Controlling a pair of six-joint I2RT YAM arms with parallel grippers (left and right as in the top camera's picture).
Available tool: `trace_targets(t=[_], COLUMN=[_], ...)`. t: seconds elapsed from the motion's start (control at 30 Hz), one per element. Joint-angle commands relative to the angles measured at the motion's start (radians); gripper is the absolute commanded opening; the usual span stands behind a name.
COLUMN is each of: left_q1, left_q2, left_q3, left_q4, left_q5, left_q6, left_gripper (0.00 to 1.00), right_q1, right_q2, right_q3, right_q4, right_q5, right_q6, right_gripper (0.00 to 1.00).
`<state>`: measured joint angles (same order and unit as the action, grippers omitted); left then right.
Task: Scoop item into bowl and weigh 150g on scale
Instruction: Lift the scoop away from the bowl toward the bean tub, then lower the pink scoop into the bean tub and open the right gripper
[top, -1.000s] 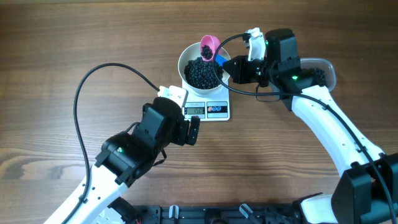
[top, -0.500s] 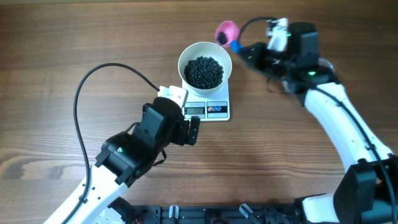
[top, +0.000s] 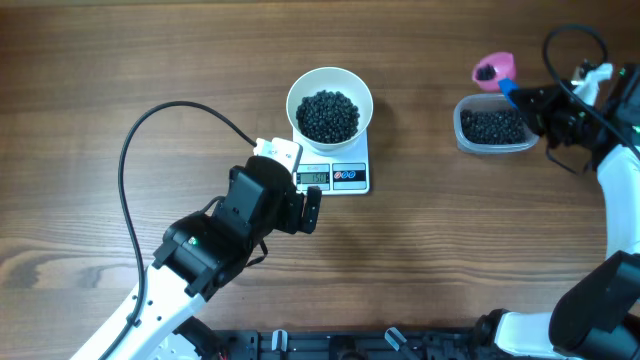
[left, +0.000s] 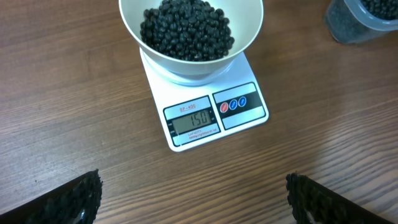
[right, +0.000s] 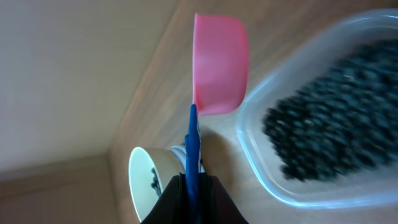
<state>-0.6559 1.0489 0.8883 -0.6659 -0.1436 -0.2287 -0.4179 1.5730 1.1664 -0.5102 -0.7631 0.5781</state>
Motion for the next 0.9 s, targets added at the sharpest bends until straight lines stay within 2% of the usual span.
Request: trace_targets(t=[0.0, 0.13, 0.27, 0.43, 0.6, 0.67, 0.73, 0.8, 0.87], left_q1=[0.004, 0.004, 0.004, 0.004, 0.004, 0.004, 0.004, 0.004, 0.004], left_q2=[-0.001, -0.001, -0.001, -0.001, -0.001, -0.001, -0.001, -0.001, -0.001], left_q3=[0.002, 0.002, 0.002, 0.002, 0.002, 0.002, 0.002, 0.002, 0.002], left_q4=[0.003, 0.003, 0.003, 0.003, 0.003, 0.003, 0.003, 0.003, 0.003], left_q5=[0.005, 0.005, 0.005, 0.005, 0.005, 0.005, 0.005, 0.005, 0.005], left_q6=[0.016, 0.016, 0.016, 0.016, 0.016, 0.016, 0.016, 0.016, 0.016], left_gripper=[1.0, 1.0, 1.0, 1.0, 1.0, 1.0, 1.0, 1.0, 1.0], right_q1=[-0.059, -0.077, -0.076, -0.076, -0.076, -0.076, -0.076, -0.076, -0.076], right_q2=[-0.027, -0.027, -0.025, -0.025, -0.024, -0.025, -0.024, -0.024, -0.025], right_q3=[0.01, 0.01, 0.006, -0.066, -0.147, -0.147, -0.147, -0.147, -0.147], right_q4=[-0.078, -0.175, -0.232, -0.2, -0.133, -0.129, -0.131, -0.14, -0.146], right_q5=[-0.024, -0.011, 0.139, 0.138, 0.139, 0.14, 0.184, 0.263, 0.303], right_q6=[-0.148, -0.26, -0.263, -0.253, -0.182, -0.182, -0.182, -0.182, -0.183], right_gripper=[0.04, 0.04, 0.04, 0.04, 0.05, 0.16, 0.34, 0.56, 0.69])
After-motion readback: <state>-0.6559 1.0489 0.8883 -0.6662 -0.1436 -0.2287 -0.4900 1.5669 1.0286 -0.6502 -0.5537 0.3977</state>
